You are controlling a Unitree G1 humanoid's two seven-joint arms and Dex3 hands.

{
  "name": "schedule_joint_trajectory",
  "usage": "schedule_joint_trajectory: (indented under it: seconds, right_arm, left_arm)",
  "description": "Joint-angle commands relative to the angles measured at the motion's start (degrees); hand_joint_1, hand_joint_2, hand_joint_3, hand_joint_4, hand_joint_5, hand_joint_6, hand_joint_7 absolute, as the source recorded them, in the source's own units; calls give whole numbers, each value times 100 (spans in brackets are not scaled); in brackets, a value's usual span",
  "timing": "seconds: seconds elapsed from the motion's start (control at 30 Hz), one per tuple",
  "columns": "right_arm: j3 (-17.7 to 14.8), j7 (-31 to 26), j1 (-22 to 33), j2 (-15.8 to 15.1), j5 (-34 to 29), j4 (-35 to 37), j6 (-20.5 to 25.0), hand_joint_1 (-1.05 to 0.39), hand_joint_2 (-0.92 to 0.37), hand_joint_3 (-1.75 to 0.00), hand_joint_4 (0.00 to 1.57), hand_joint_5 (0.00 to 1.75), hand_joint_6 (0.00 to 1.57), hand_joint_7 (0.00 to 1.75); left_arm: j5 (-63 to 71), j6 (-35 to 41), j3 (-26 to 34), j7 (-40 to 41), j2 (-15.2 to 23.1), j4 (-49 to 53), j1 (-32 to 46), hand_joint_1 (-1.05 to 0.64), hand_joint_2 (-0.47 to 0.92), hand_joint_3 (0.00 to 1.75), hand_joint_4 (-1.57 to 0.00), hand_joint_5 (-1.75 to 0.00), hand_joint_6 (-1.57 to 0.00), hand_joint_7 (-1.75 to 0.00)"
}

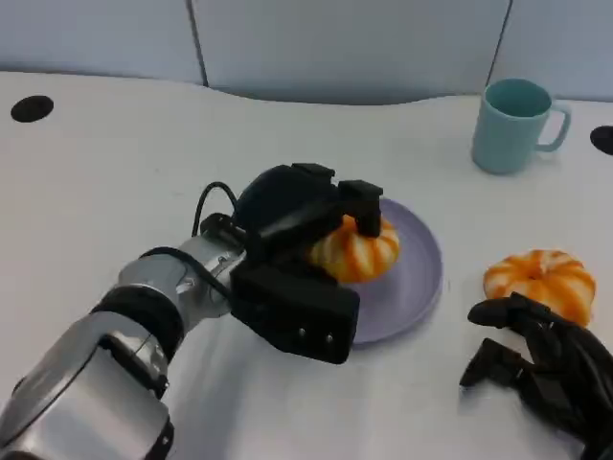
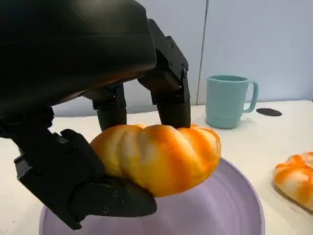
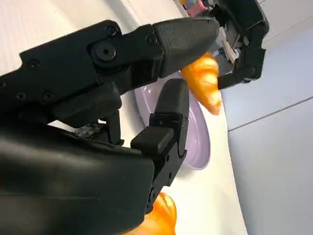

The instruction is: Grasp the bread from the table and place it into the plate.

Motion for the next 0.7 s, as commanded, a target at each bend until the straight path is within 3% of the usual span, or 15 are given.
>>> schedule_joint_trajectory:
  seconds: [0.03,0.13,0.17,0.27,0.43,0.7]
  right_arm:
    - [-15,-87,133,-2,-2,10,77,-45,-92,-16,64,143,64,100]
    - [-14,-74,123,-7,0,20,76,-45,-92,-16,64,143,64,100]
    - [-15,-63,116,-10,4,31,76,-45,-92,-17,64,143,65,100]
    - [-22,-60,104,-11,9,53,75,-45,-92,-18,65,143,65,100]
    - [-15,-50,101,-9,-6,61,32,-45,-92,-17,64,143,64,100]
    - [-19,-100,65,-18,-34,116,26,-46,-92,-16,65,143,65,100]
  left_arm:
    - [-117,93,70,-430,56,-12,-96,-35,92,18,-41,-112,-44,-26]
    - [-149,130,81,-515,59,-35,-78,-35,92,16,-41,-111,-44,-23]
    - [-152,151,81,-540,63,-45,-67,-46,92,17,-29,-77,-38,-14]
    - [-131,172,66,-578,105,-93,-80,-59,92,23,-14,-45,-31,-5]
    - [-263,112,187,-628,165,-140,-63,-65,92,29,-3,-37,-25,-1]
    - [-507,-317,485,-527,458,-369,123,-68,92,36,-1,-36,-23,0]
